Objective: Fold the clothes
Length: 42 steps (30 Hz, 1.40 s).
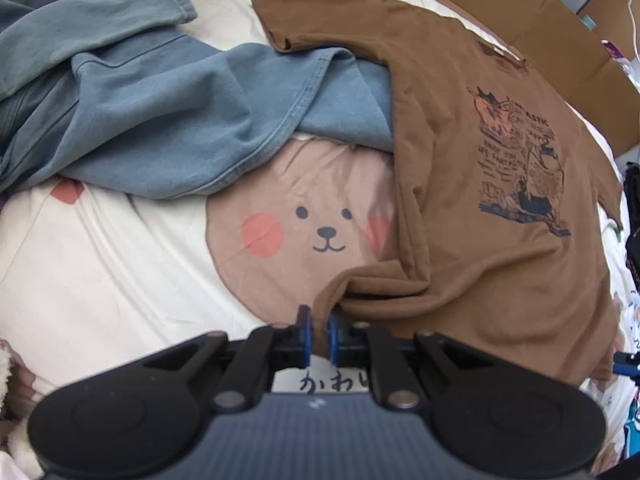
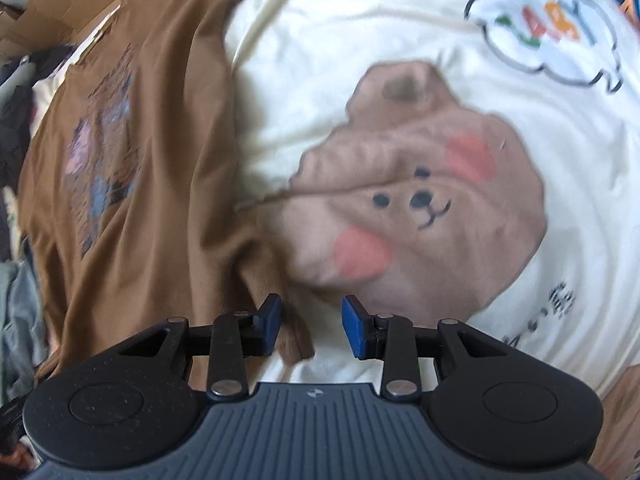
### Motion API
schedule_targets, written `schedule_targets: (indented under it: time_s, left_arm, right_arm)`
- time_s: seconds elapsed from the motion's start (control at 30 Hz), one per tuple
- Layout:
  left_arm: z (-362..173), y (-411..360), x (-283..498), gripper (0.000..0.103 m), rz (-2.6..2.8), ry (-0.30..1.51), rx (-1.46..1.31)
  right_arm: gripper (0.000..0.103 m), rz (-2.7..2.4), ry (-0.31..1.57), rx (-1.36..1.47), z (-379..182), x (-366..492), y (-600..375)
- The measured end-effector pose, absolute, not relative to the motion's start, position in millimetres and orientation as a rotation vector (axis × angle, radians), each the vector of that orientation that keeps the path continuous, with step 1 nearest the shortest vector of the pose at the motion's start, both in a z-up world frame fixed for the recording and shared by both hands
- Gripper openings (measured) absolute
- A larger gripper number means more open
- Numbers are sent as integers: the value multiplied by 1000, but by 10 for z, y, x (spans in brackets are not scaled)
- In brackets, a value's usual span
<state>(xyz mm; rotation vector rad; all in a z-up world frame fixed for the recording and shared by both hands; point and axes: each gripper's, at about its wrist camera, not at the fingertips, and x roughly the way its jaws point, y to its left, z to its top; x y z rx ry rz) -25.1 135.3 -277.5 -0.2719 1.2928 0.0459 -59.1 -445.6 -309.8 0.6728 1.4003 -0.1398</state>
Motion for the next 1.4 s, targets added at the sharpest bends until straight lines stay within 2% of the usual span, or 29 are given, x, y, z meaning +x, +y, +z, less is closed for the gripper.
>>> schedule_targets:
  time_s: [0.43,0.57,0.6,0.9,1.13,1.4]
  left_arm:
    - [-2814,1319,-301,9,40,1291,-313]
    - [-2758,1291,-334,9,35,1276,-330]
    - [-2736,1291,-347,9,33,1270,-336]
    - [-2577,1403,-518,8,35,1296,-428]
    - [-2526,1385,-667,8,24,1346,-443]
    - [-2191,1340,-707,8,-14,1315,-461]
  right_arm:
    - [40,-26,1411,588,-3194,-579,-4254]
    - [11,1,1439,560,-3232,-574,-4194]
    - [9,5,1448,543,-3213,-579,-4182]
    - [7,17,1533,372,-2748,-501,-4240]
    - [7,-34,1630,295,-2635,-586,-4358]
    - [7,-48,1635,261,-2482,-619,-4435]
